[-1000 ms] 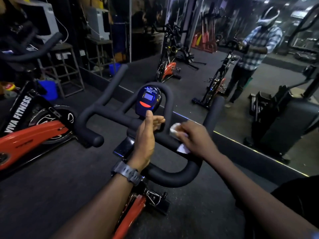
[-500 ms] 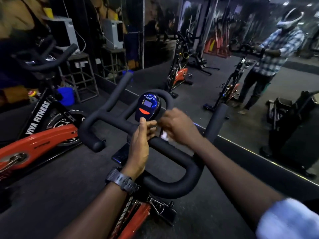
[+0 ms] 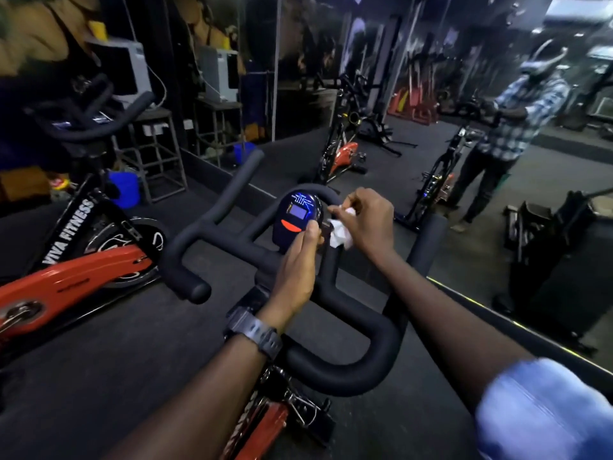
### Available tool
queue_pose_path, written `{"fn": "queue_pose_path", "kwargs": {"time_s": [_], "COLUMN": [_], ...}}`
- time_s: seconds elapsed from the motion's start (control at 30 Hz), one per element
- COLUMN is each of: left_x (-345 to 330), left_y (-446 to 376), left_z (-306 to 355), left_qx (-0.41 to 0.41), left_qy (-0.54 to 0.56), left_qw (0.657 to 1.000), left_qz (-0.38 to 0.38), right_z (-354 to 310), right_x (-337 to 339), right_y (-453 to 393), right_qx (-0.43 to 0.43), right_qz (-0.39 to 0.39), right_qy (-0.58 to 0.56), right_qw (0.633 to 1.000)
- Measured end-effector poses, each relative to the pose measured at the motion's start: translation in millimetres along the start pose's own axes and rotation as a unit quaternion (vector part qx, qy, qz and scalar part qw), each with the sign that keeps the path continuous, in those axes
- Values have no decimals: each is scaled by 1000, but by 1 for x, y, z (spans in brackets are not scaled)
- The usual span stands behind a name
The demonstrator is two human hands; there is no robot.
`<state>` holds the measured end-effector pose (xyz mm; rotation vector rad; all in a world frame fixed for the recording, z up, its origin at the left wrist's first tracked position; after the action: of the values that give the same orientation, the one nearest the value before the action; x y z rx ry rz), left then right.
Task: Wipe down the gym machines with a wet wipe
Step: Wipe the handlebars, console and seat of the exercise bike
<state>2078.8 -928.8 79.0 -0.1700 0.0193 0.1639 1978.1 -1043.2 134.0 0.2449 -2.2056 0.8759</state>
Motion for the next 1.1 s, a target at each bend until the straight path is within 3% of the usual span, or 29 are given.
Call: {"fn": "queue_pose_path", "kwargs": {"time_s": [0.1,0.23,0.33,0.4,0.47,0.53,0.7,0.77,0.87,0.93,1.0,1.1], "left_x": [7,28,37,44,50,55,85,107,120,123,131,141], "left_y": [-3,-5,-1,0,-1,0,-1,-7,-21,-23,-20,-9], "left_z": [-3,-19,-18,-19,-23,-26,-21,-16,-10,-9,-16,-30], "left_qx": [-10,-3,-64,-115,-168,-224,-232,-194,-183,-183,-201,-223], "left_qy": [-41,-6,-151,-263,-357,-432,-591,-608,-599,-582,-559,-516], "left_qw": [997,997,980,950,908,860,760,751,743,749,761,793], "left_qz": [-70,-76,-112,-125,-139,-150,-140,-167,-236,-258,-261,-233], "right_z": [-1,2,-4,-4,-5,-7,-19,-17,-11,-15,-24,-28], "right_x": [-10,-15,-9,-4,0,-7,-14,-7,-9,-21,-33,-19], "right_y": [25,88,96,74,42,32,110,97,40,27,55,114], "right_qx": [27,114,181,162,42,1,148,173,55,3,1,68], "right_qz": [-2,-105,-183,-159,-59,-33,-211,-224,-74,-26,-61,-164], "right_qy": [28,48,90,99,69,49,66,90,102,94,84,53], "right_qw": [999,987,962,969,995,998,964,955,991,995,995,983]}}
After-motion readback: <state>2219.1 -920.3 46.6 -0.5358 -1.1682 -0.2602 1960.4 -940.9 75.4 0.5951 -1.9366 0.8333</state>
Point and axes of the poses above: each hand's wrist, its own y-axis away from the middle knuckle, its own x-axis out of the back of the hand, z = x × y, the point moved 2 cm from there along -y, towards the middle knuckle, and after that the axes turned 14 degrees about -z, right-handed, at the moved point
